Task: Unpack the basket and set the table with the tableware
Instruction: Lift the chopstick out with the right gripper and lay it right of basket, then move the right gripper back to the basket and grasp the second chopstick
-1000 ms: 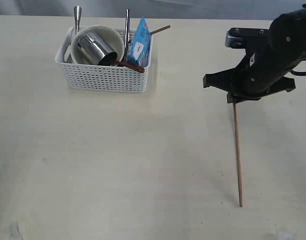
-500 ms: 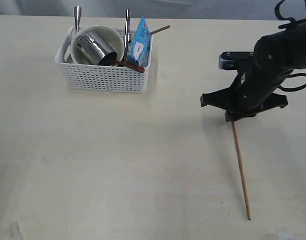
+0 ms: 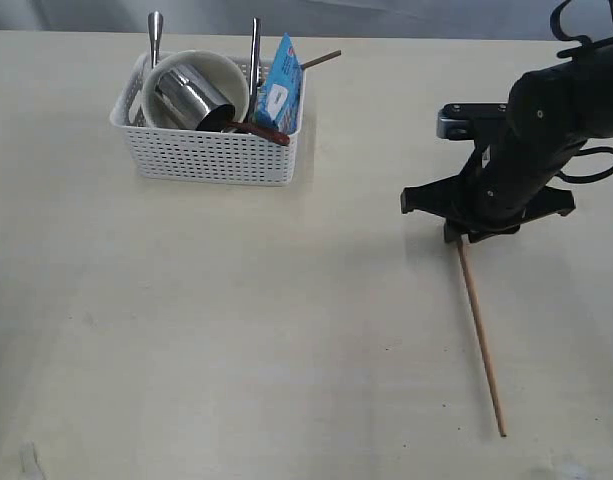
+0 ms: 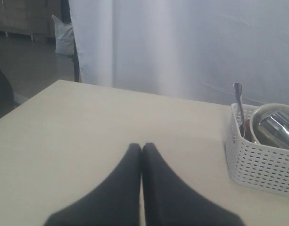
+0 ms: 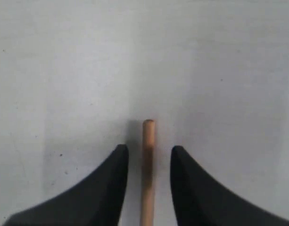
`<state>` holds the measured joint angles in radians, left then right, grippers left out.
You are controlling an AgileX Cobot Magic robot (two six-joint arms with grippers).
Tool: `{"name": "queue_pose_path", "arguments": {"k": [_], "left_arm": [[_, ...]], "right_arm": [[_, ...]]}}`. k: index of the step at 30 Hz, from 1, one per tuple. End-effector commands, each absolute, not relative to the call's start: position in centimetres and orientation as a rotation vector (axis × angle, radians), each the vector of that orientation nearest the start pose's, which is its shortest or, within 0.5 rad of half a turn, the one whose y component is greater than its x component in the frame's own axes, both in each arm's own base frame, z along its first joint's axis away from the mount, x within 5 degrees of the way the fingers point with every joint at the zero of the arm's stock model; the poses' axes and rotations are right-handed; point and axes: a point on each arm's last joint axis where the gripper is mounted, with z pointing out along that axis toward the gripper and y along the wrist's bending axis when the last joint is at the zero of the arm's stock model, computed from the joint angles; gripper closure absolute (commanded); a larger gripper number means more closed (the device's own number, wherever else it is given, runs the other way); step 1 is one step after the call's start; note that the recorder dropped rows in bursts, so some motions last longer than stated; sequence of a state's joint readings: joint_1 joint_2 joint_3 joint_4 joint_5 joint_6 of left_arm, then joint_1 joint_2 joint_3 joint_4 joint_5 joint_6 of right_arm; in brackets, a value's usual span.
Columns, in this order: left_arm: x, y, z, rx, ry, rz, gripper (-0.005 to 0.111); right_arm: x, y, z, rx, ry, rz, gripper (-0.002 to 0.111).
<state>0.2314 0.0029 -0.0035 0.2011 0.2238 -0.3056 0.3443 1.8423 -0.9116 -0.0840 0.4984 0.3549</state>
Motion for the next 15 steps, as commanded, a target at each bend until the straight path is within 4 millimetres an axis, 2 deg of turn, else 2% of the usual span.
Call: {"name": "queue_pose_path", "arguments": {"k": [1, 4, 7, 15], "left_arm": [[5.3, 1.7, 19.4, -0.325, 1.67, 0.131, 0.107], [5.3, 1.7, 19.4, -0.325, 1.67, 0.131, 0.107], [5.3, 1.7, 19.4, -0.325, 1.67, 0.131, 0.107], [5.3, 1.7, 19.4, -0.325, 1.67, 0.131, 0.107]], "right_arm": [[30.0, 10.3, 12.1, -0.096, 2.908, 0.049, 0.064], [30.0, 10.3, 12.3, -0.096, 2.895, 0.055, 0.064], [30.6, 10.5, 13.8, -0.092, 2.857, 0.07, 0.064], [34.5, 12.0, 22.9, -0.067, 2.538, 0.21, 0.064]]}}
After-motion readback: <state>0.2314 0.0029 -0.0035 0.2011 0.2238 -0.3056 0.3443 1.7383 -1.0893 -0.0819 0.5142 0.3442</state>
